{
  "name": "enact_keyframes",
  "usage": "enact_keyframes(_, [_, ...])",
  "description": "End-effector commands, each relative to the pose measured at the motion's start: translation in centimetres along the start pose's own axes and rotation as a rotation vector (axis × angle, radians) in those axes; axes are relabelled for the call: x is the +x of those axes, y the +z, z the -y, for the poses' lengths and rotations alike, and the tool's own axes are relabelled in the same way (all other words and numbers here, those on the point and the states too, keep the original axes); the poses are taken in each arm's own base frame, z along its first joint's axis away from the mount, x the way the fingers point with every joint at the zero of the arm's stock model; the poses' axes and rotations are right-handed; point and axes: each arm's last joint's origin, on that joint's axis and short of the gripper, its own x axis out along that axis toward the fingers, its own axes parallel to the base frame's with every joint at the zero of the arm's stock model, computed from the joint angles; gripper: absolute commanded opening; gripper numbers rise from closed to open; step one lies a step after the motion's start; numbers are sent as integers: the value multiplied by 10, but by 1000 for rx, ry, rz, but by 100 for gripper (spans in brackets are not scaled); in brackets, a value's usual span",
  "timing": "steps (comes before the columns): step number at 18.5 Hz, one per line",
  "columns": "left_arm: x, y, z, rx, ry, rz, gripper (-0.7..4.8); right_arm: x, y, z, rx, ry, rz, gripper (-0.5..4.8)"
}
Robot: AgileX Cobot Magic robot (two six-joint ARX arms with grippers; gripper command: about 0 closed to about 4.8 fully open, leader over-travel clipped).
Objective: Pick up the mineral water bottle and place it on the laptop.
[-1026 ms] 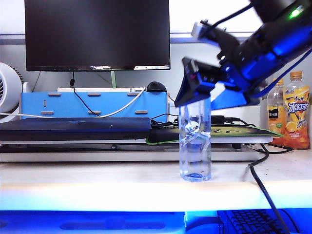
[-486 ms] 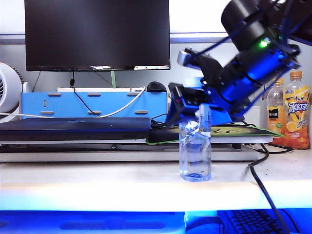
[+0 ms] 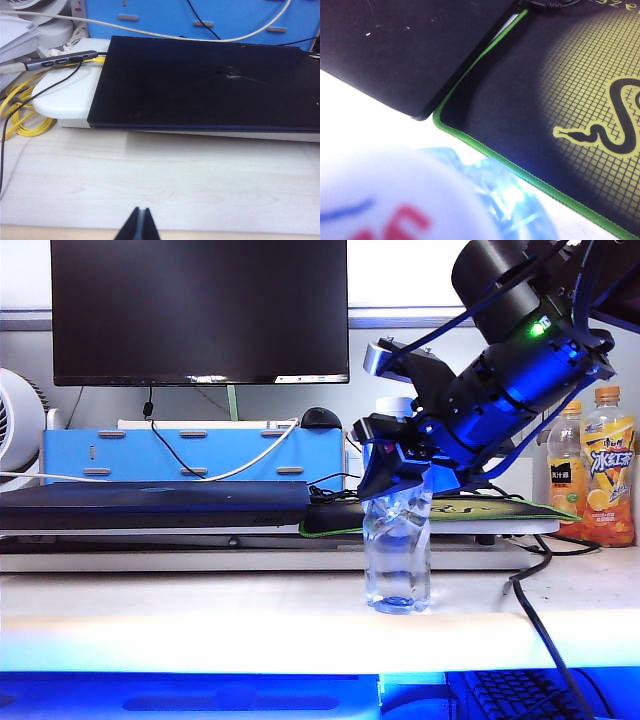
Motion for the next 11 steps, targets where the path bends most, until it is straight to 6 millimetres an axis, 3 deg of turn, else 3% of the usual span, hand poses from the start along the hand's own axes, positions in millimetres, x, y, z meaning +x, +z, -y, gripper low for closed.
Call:
enact_keyframes(1, [0, 0, 0, 1, -2, 0, -2, -6, 17, -1, -9, 4, 95, 35])
enact_keyframes(3, [0, 0, 0, 1, -2, 0, -2, -16, 47, -2, -42, 4, 182, 35])
enact_keyframes(4, [0, 0, 0, 1, -2, 0, -2, -26, 73, -3, -74, 0, 248, 35])
enact_keyframes(8, [0, 0, 0, 1, -2, 0, -2, -47, 150, -6, -161, -18, 424, 35])
enact_keyframes(11, [0, 0, 0, 1, -2, 0, -2, -39, 179, -7, -171, 10, 466, 35])
